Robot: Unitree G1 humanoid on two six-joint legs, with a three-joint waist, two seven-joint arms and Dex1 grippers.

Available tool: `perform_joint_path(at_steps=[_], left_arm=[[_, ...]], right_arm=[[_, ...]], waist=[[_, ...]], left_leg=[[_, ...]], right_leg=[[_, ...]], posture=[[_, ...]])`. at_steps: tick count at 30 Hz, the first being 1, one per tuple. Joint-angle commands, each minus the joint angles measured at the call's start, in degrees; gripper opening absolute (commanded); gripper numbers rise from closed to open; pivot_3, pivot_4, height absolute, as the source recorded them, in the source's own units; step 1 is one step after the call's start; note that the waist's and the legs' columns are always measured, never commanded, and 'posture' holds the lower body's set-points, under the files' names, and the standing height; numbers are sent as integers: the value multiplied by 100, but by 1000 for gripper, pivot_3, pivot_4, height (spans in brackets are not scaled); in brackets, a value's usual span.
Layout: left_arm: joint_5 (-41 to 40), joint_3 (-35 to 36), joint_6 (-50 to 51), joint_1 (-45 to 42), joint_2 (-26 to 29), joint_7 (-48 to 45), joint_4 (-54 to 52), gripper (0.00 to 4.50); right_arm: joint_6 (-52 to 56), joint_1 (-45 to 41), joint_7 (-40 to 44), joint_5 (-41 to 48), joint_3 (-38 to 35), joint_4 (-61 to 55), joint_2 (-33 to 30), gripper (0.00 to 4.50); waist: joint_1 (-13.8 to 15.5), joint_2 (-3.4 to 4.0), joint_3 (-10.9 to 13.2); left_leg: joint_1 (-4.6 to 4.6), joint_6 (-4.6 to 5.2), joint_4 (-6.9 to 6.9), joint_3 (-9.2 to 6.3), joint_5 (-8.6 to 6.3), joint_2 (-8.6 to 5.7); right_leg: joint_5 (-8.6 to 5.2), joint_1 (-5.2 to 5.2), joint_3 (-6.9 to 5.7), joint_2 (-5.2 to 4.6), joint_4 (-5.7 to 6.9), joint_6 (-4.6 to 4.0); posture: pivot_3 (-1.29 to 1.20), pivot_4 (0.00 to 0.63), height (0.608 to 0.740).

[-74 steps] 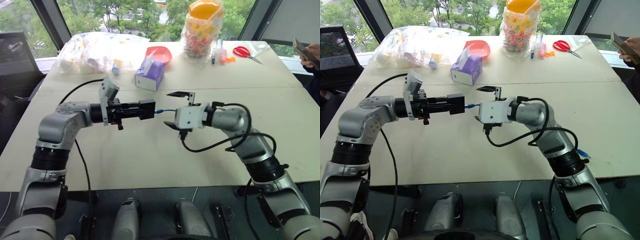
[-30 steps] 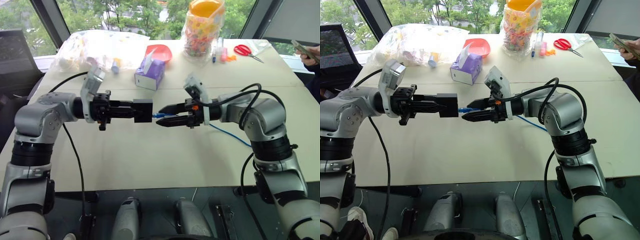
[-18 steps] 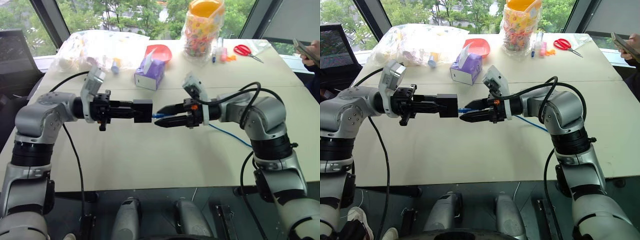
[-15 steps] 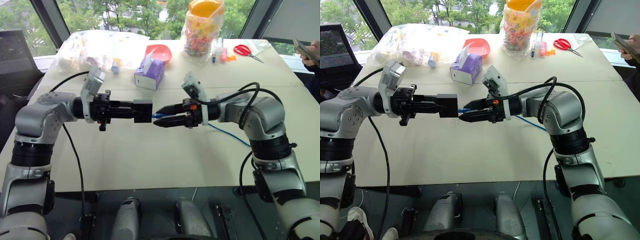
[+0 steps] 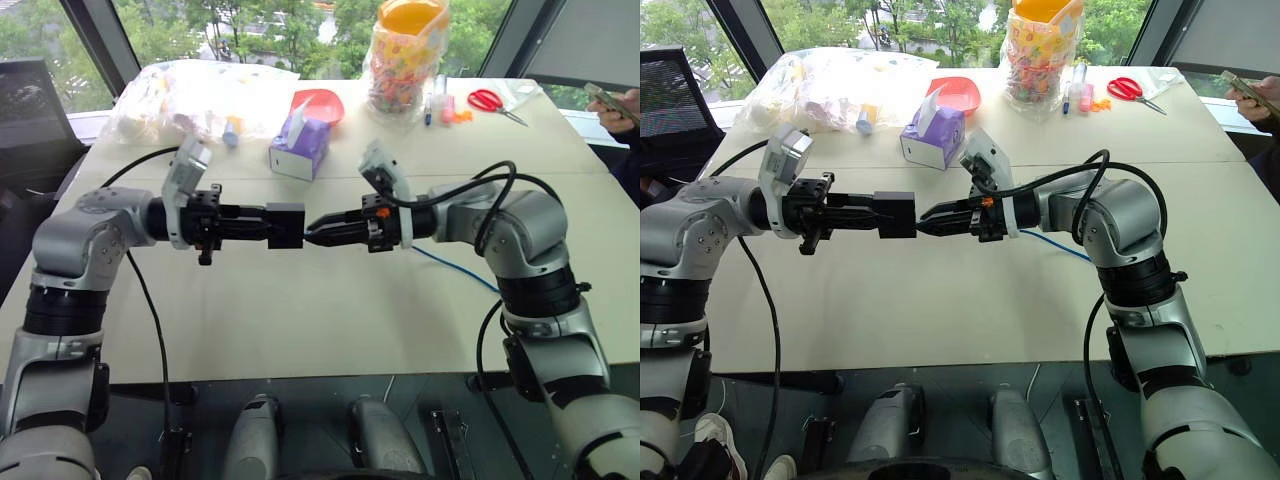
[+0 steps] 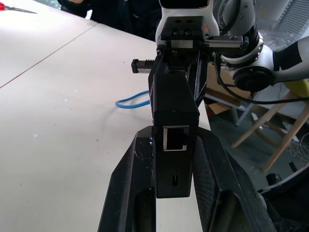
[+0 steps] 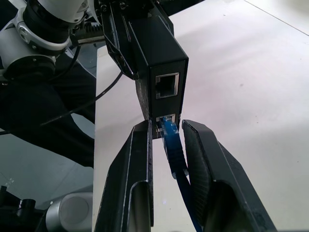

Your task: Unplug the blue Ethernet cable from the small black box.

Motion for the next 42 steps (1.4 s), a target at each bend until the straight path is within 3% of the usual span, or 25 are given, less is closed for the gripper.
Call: perform_joint_path(at_steps=[1, 15, 18, 19, 29, 42], left_arm=[[-51, 103, -89, -81, -15, 30, -160, 450], [-39, 105, -108, -45, 0, 16, -185, 450], [-16, 90, -133, -27, 4, 8, -188, 450], [1, 78, -153, -13, 8, -1, -194, 450], [76, 28, -274, 76, 71, -67, -232, 450], [55, 155, -367, 254, 399, -267, -304, 450]], right_arm=[[-19, -123, 60, 76, 42, -173, -53, 1009], [-114, -154, 61, 55, 106, -122, -72, 1009], [-111, -170, 63, 66, 91, -117, -68, 135], [-109, -177, 64, 70, 84, -112, -66, 54], [-103, -173, 18, 35, 27, -45, -94, 54], [-538, -167, 100, -324, -210, 857, -564, 54]], waist=[[0, 0, 0], [0, 0, 0], [0, 0, 0], [0, 0, 0], [1, 0, 0], [19, 0, 0]], left_leg=[[0, 0, 0, 0, 0, 0], [0, 0, 0, 0, 0, 0], [0, 0, 0, 0, 0, 0], [0, 0, 0, 0, 0, 0], [0, 0, 1, 0, 0, 0], [0, 0, 1, 1, 0, 0]], right_leg=[[0, 0, 0, 0, 0, 0], [0, 0, 0, 0, 0, 0], [0, 0, 0, 0, 0, 0], [0, 0, 0, 0, 0, 0], [0, 0, 0, 0, 0, 0], [0, 0, 0, -1, -1, -1]], posture=[[0, 150, 735], [0, 150, 735], [0, 150, 735], [0, 150, 735], [0, 150, 735], [0, 150, 735]])
